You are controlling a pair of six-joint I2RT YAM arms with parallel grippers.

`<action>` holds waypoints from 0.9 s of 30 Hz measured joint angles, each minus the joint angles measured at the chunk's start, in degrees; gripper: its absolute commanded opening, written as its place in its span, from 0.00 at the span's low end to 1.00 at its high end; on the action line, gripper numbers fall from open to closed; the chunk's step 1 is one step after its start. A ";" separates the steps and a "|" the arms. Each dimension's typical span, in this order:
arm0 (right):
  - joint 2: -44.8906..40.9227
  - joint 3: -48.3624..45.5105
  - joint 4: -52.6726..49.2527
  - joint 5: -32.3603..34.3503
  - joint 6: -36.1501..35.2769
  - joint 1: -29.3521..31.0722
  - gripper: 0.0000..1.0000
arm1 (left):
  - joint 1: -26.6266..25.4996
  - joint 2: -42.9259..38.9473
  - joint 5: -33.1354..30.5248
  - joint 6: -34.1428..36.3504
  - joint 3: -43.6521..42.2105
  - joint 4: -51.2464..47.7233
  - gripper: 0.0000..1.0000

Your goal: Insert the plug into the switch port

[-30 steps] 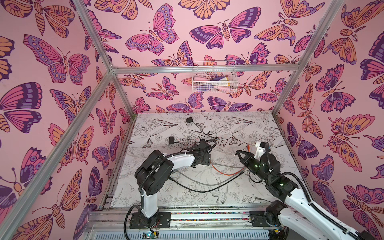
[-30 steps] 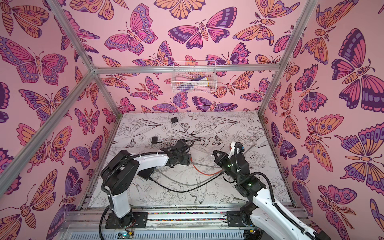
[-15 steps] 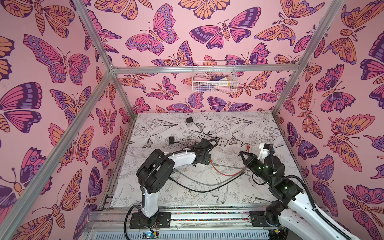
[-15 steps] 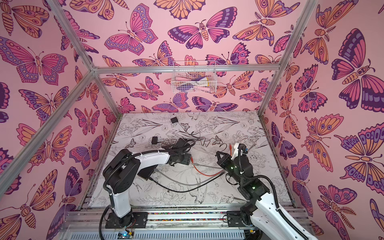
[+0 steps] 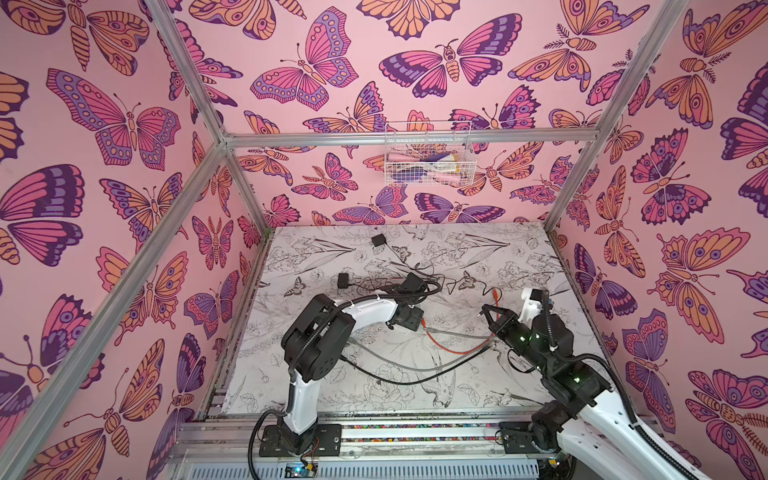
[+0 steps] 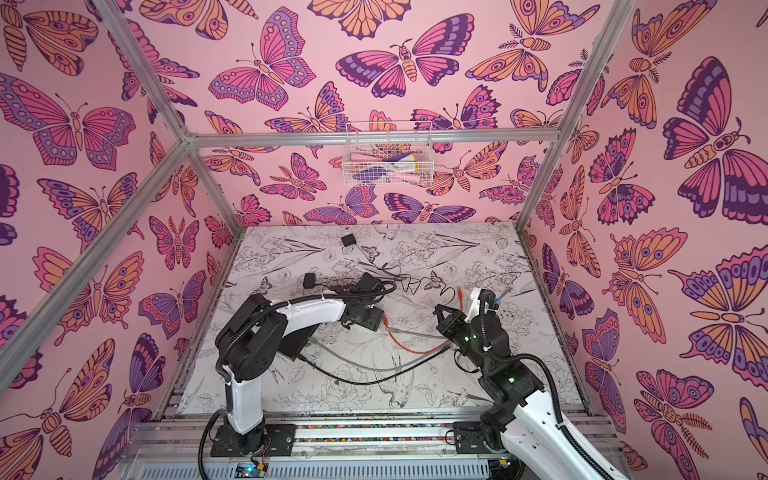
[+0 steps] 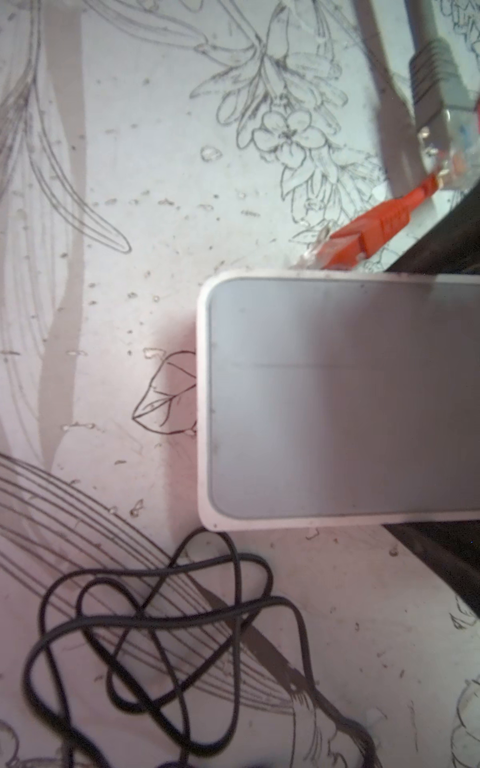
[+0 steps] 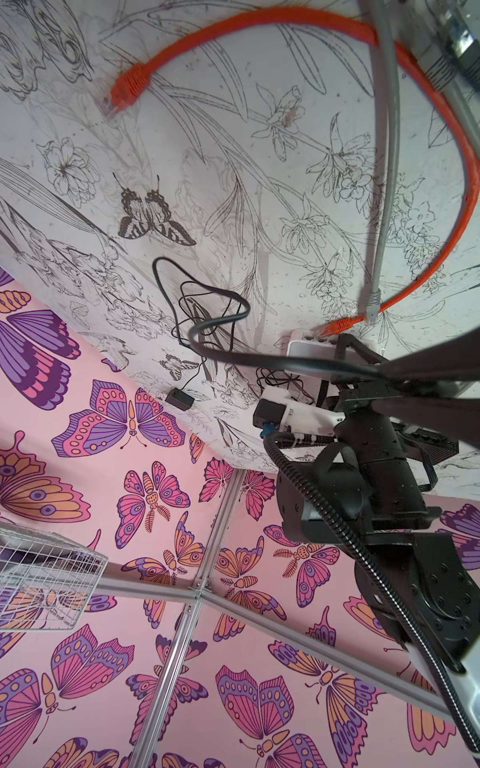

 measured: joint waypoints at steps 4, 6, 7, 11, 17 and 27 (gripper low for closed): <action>0.70 1.29 -1.38 -0.17 -3.91 -0.15 0.00 | 0.26 -3.52 1.25 1.38 -4.42 1.33 0.12; 1.64 2.80 -1.64 -0.74 -6.36 -0.15 0.00 | 0.52 -7.37 1.70 1.86 -8.15 0.70 0.12; 2.27 3.74 -1.57 -1.38 -7.67 -0.20 0.00 | 0.63 -9.55 2.10 2.16 -9.79 0.42 0.12; 4.85 6.29 1.05 -4.90 -11.37 -0.55 0.00 | 1.07 -21.86 3.74 3.13 -15.96 1.86 0.10; 9.49 6.97 11.28 -16.46 -13.64 -1.20 0.00 | 0.31 -43.47 10.01 5.68 -28.92 15.17 0.04; 7.76 6.97 31.45 -33.51 -14.36 1.20 0.00 | -3.08 -67.41 22.80 13.60 -53.13 42.95 0.00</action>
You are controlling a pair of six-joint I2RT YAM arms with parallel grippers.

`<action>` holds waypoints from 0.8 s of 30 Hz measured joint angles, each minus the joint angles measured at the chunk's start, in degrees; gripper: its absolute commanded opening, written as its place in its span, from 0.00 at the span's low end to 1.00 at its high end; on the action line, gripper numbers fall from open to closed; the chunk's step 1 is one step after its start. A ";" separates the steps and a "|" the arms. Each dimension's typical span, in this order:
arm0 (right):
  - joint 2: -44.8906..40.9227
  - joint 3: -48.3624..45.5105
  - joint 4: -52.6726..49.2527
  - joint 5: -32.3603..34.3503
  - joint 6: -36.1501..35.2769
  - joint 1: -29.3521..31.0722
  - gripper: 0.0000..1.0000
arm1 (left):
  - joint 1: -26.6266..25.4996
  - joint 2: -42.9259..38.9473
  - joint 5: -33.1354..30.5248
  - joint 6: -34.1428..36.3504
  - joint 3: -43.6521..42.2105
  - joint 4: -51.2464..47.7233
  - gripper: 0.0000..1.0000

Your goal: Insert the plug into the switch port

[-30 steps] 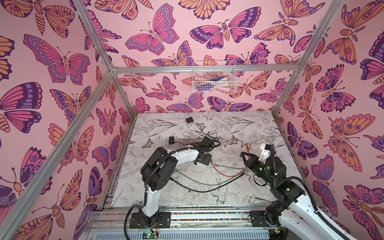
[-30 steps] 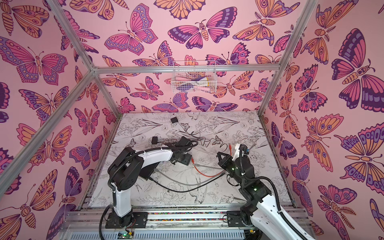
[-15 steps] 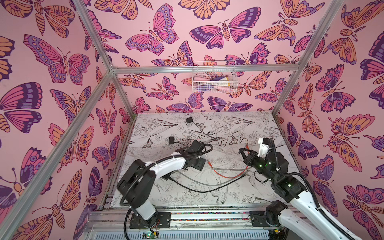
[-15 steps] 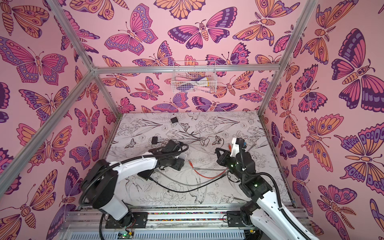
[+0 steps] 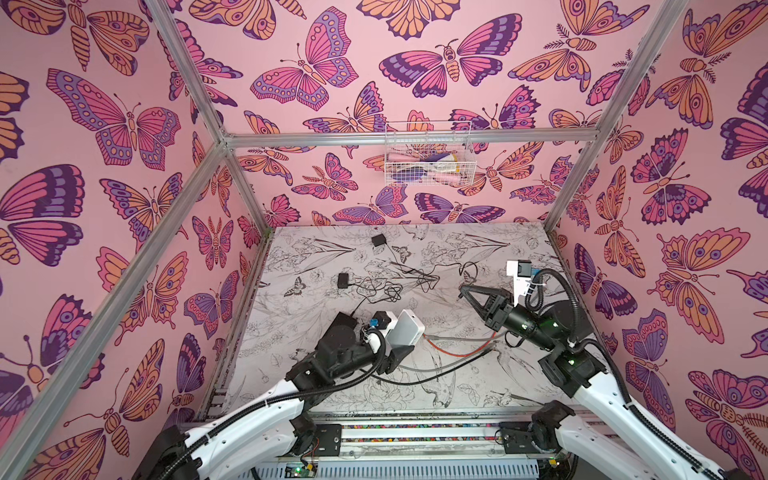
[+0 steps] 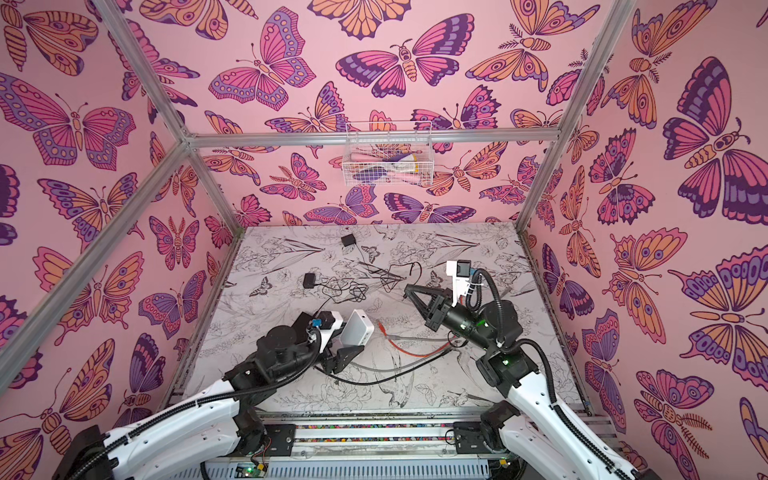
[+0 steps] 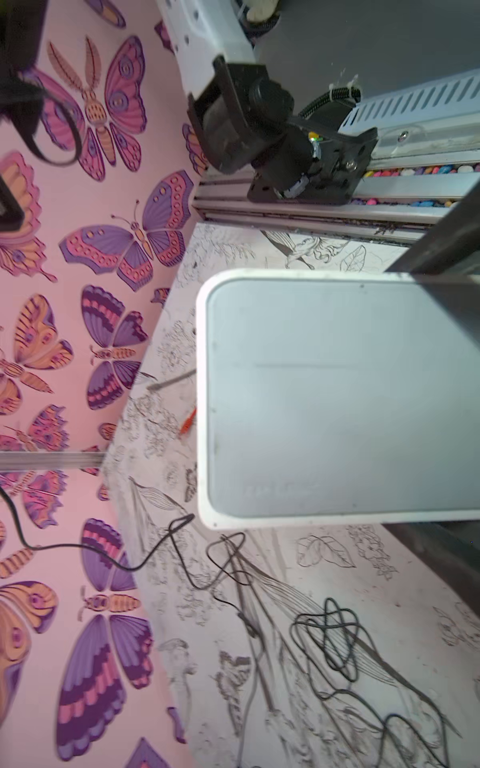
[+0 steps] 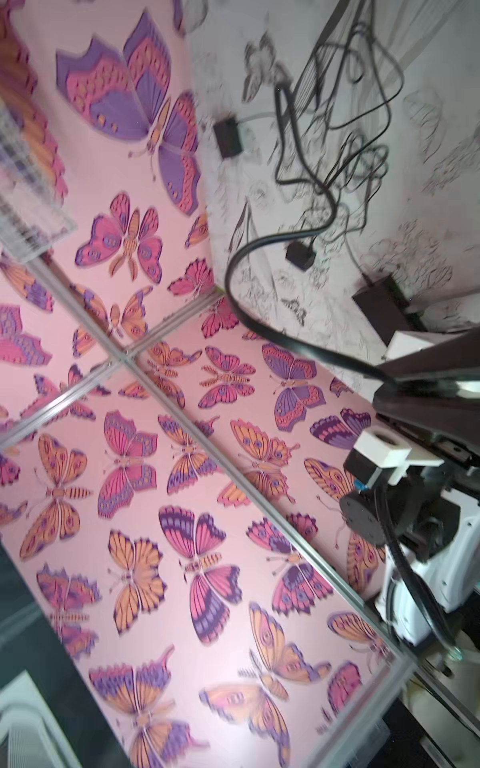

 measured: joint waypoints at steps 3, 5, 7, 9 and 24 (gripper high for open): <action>-1.11 0.07 2.21 -0.63 -3.52 5.81 0.00 | -0.02 -2.23 4.35 0.68 -1.90 5.38 0.00; -1.20 0.35 1.92 -0.55 -6.73 10.14 0.00 | -0.02 -2.43 7.69 0.59 -2.34 8.74 0.00; -0.70 0.81 1.57 -0.50 -9.44 13.42 0.00 | -0.02 -2.43 10.51 0.07 -2.75 11.72 0.00; 0.11 1.38 1.36 -0.35 -11.47 15.26 0.00 | -0.11 -2.47 12.72 -0.48 -3.04 13.60 0.00; 4.52 3.06 0.46 0.96 -20.46 22.25 0.00 | -1.64 -6.82 18.08 -1.95 -5.64 16.46 0.00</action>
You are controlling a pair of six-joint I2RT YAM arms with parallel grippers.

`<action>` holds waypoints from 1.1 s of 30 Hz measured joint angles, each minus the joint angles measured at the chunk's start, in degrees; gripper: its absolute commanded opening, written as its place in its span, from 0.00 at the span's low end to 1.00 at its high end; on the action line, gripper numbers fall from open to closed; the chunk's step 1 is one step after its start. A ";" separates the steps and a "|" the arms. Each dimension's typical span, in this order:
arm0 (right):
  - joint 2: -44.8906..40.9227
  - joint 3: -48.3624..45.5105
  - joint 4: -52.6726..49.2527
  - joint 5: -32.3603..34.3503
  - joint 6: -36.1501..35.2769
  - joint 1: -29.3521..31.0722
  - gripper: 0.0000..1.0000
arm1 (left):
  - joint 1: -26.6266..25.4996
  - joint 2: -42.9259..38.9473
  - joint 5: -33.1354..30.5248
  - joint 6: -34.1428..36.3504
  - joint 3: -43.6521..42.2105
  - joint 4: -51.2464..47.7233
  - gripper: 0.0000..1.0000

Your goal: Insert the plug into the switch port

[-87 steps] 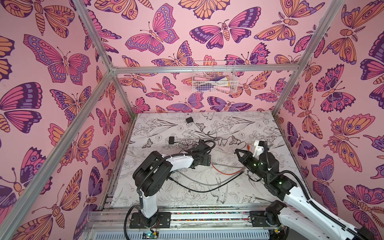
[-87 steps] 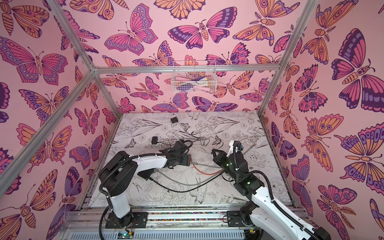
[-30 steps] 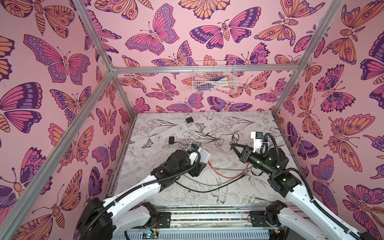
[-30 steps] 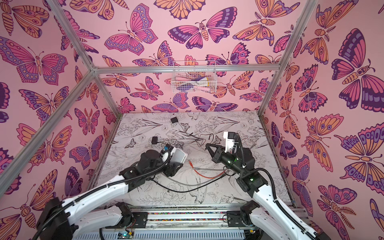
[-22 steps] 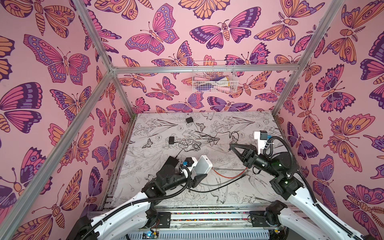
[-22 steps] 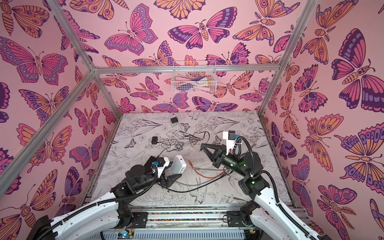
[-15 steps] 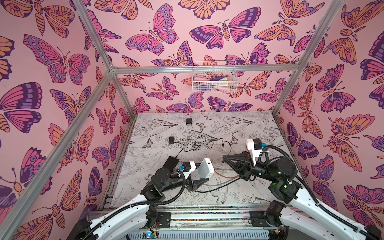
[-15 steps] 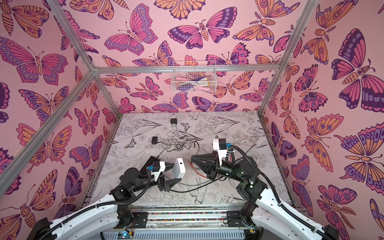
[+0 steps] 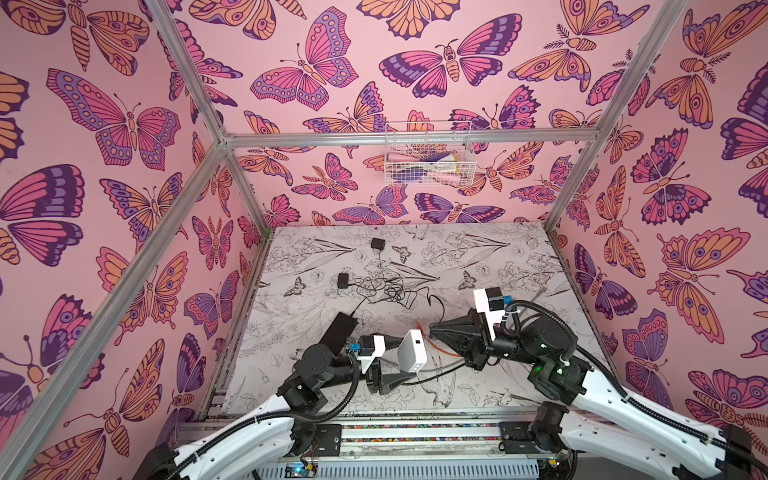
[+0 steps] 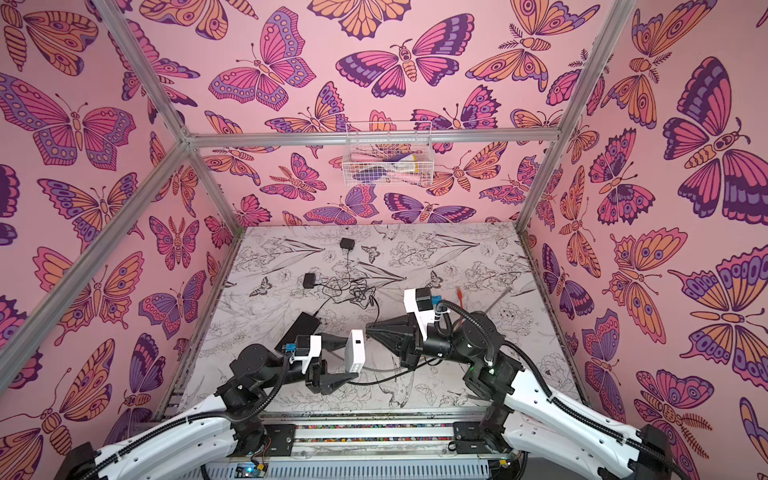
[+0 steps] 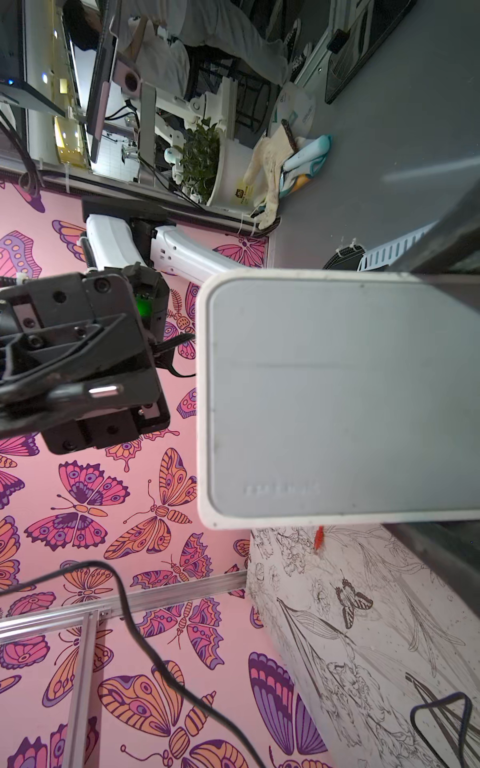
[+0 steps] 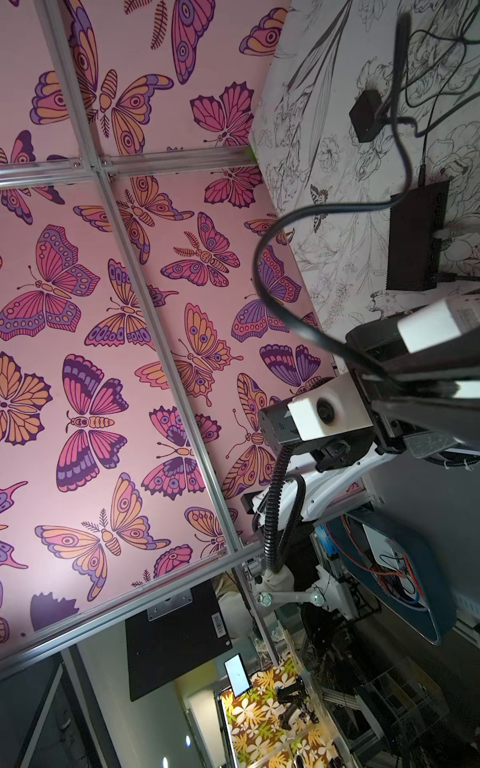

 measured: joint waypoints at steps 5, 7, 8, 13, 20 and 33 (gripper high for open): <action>1.90 1.55 -0.50 1.09 -2.23 1.90 0.00 | -0.44 -0.02 0.39 0.00 0.00 0.00 0.00; 2.75 1.75 -0.52 1.68 -2.93 2.21 0.00 | -0.61 -0.26 0.42 0.00 0.00 -0.02 0.00; 3.02 1.75 -0.52 1.95 -3.08 2.27 0.00 | -0.68 -0.46 0.42 0.00 -0.02 -0.02 0.00; 4.02 1.75 -0.94 3.08 -4.26 2.75 0.00 | -0.72 -1.66 0.42 0.00 -0.15 -0.04 0.00; 4.44 1.77 -1.18 4.09 -5.31 3.61 0.00 | -0.72 -2.86 0.35 0.00 -0.22 -0.61 0.00; 4.44 1.77 -1.70 4.85 -5.99 5.11 0.00 | -0.74 -4.11 -0.94 -0.59 -0.22 -2.01 0.00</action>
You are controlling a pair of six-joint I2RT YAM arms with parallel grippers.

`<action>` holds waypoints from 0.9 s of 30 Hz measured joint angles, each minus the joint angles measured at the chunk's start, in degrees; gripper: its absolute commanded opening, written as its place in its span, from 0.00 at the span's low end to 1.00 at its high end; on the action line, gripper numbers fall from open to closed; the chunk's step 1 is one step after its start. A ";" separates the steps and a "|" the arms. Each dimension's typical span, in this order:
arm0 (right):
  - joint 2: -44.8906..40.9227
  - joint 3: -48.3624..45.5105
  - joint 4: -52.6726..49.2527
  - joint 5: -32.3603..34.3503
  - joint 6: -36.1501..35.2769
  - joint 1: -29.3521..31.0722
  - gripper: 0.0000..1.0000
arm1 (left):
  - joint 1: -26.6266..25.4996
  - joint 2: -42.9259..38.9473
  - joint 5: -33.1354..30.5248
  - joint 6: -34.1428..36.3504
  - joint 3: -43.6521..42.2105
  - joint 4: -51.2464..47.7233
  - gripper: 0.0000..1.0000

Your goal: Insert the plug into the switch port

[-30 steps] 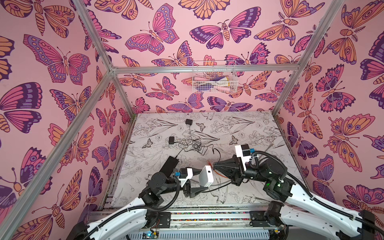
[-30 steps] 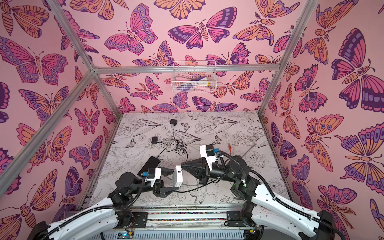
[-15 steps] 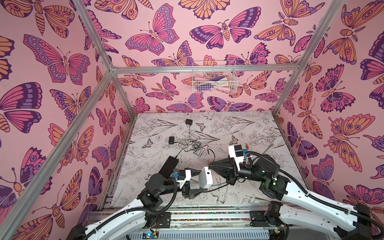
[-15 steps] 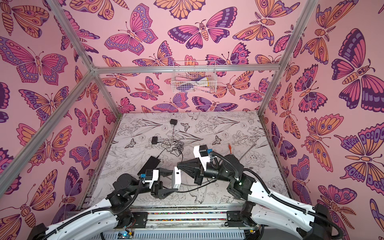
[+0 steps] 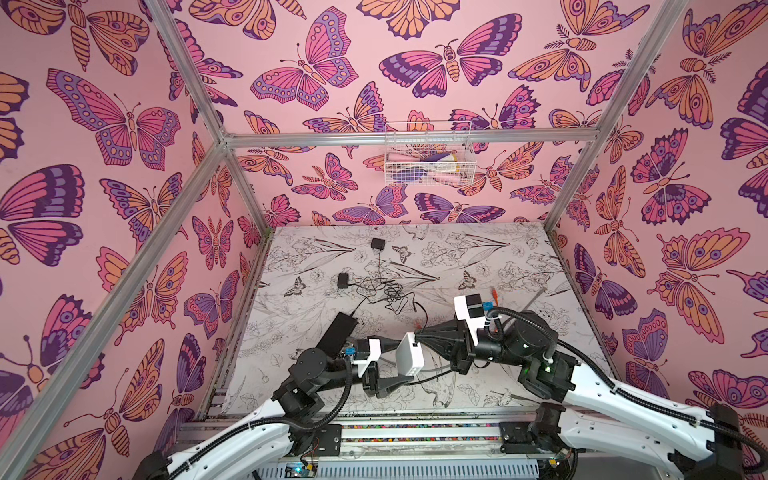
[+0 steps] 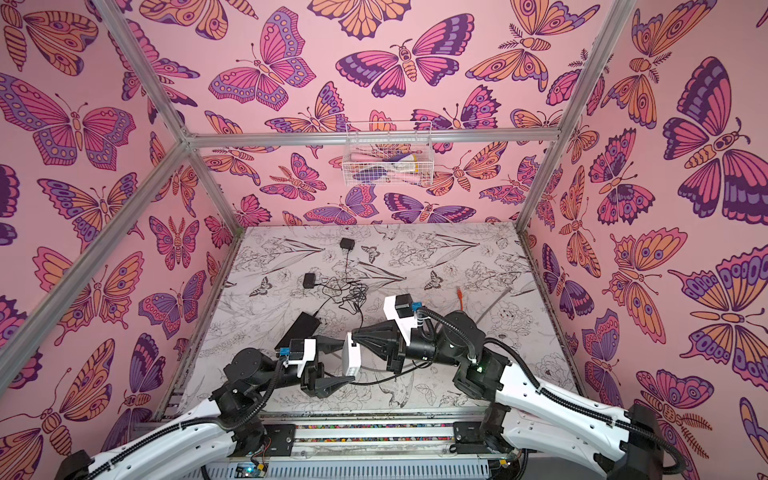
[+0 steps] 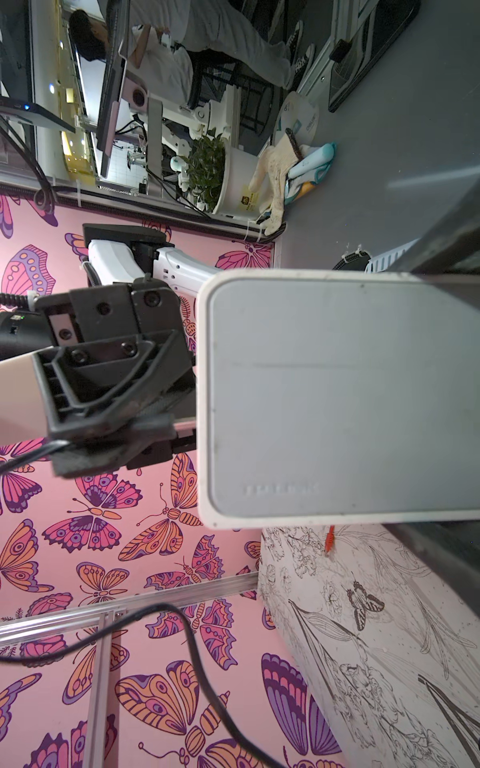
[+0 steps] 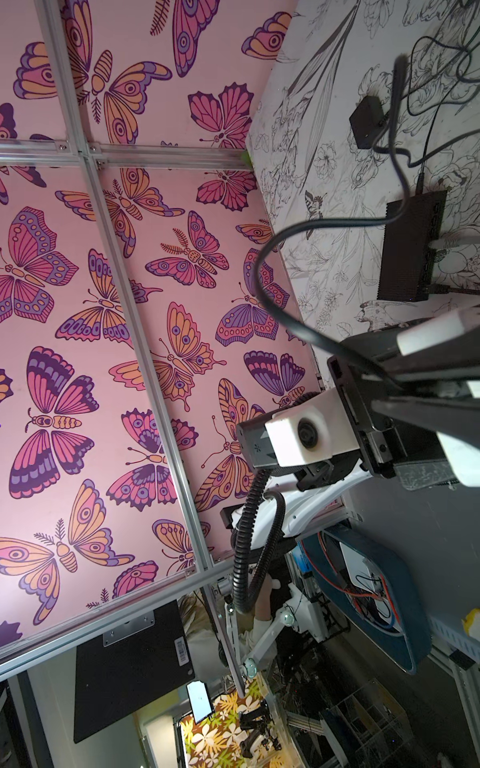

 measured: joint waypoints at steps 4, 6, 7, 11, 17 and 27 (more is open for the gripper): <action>0.00 0.00 -0.07 0.37 0.00 0.09 0.00 | -0.04 -0.17 -0.04 -0.33 0.00 -0.24 0.00; -0.02 0.00 -0.07 0.59 0.00 0.24 0.00 | -0.15 -0.31 -0.09 -0.46 0.02 -0.37 0.00; -0.02 0.00 -0.07 0.68 -0.02 0.24 0.00 | -0.24 -0.33 -0.13 -0.50 0.02 -0.44 0.00; 0.00 0.00 -0.09 1.64 -0.37 0.63 0.00 | -0.31 -0.33 -0.17 -0.79 0.02 -0.48 0.00; 0.50 0.00 -0.04 2.54 -1.29 1.38 0.00 | -0.72 -0.07 -0.46 -1.27 0.02 -1.07 0.00; 0.39 0.00 -0.48 4.22 -2.71 1.81 0.00 | -0.72 -1.77 -1.77 -1.62 0.02 -2.86 0.00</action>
